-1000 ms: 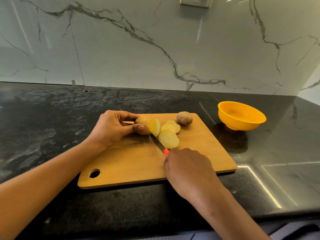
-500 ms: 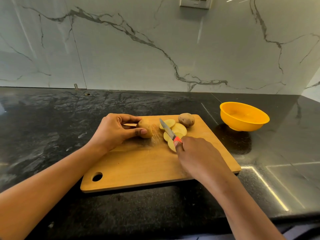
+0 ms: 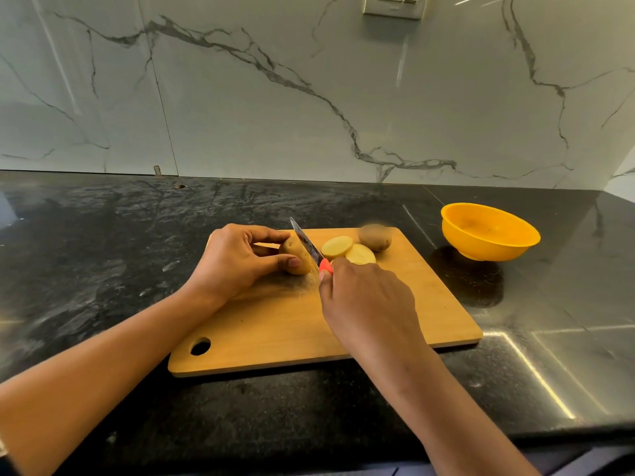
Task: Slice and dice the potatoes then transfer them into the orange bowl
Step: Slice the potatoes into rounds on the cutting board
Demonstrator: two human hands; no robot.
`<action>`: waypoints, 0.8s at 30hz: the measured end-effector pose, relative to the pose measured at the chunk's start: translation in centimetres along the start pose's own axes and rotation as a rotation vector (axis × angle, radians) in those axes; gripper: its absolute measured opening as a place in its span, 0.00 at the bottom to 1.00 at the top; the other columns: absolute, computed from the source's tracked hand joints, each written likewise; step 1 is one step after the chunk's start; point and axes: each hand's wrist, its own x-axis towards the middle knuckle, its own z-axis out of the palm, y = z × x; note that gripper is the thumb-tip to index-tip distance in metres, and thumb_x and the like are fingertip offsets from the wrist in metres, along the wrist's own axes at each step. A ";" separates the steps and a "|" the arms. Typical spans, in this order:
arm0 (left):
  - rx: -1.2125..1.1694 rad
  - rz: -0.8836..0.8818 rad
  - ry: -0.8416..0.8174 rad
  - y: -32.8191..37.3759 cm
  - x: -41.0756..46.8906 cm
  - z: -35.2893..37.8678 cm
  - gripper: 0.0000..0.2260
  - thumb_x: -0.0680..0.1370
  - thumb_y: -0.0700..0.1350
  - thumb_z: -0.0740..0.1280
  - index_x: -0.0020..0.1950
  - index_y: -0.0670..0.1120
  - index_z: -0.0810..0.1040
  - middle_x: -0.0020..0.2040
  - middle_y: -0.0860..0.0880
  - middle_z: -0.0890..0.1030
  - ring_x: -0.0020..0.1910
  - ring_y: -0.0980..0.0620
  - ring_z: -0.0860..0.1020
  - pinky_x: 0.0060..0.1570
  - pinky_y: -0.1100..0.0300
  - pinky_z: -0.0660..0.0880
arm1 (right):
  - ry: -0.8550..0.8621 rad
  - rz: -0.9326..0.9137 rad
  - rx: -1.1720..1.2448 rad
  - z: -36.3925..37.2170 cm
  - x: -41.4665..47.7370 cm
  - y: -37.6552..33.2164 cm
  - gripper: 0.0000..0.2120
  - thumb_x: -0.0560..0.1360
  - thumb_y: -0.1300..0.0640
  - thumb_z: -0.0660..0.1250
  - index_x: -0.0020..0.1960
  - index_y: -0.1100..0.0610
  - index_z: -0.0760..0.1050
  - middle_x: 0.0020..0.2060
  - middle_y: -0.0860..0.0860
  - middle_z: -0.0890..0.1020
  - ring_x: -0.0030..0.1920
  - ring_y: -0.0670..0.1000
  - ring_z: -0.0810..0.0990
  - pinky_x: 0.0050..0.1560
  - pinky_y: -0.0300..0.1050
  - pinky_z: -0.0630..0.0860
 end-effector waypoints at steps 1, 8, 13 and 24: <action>0.004 0.007 0.008 0.0 0.0 0.0 0.23 0.61 0.55 0.75 0.55 0.53 0.81 0.45 0.60 0.82 0.45 0.67 0.79 0.44 0.77 0.73 | -0.017 0.002 -0.007 -0.1 0.0 -0.1 0.15 0.83 0.49 0.50 0.59 0.53 0.71 0.37 0.48 0.69 0.32 0.45 0.65 0.27 0.40 0.57; 0.058 0.031 0.019 -0.3 0.2 0.1 0.22 0.63 0.52 0.76 0.57 0.50 0.82 0.49 0.55 0.83 0.48 0.62 0.80 0.48 0.74 0.74 | -0.090 -0.040 -0.074 -1.1 0.7 -0.9 0.11 0.82 0.57 0.53 0.59 0.56 0.72 0.36 0.50 0.70 0.36 0.48 0.68 0.28 0.40 0.61; 0.079 0.036 0.035 -0.4 0.2 0.1 0.22 0.64 0.51 0.76 0.57 0.50 0.82 0.47 0.54 0.84 0.47 0.62 0.80 0.48 0.72 0.75 | -0.140 -0.056 -0.086 -1.4 0.8 -1.2 0.11 0.81 0.59 0.55 0.61 0.58 0.72 0.49 0.53 0.79 0.39 0.51 0.71 0.29 0.40 0.63; 0.044 0.053 0.032 0.0 -0.2 0.1 0.20 0.63 0.51 0.76 0.54 0.51 0.82 0.42 0.60 0.82 0.43 0.67 0.80 0.48 0.72 0.75 | -0.242 -0.066 -0.096 -1.4 2.1 -1.9 0.12 0.81 0.60 0.58 0.63 0.57 0.72 0.52 0.54 0.79 0.45 0.53 0.75 0.35 0.44 0.68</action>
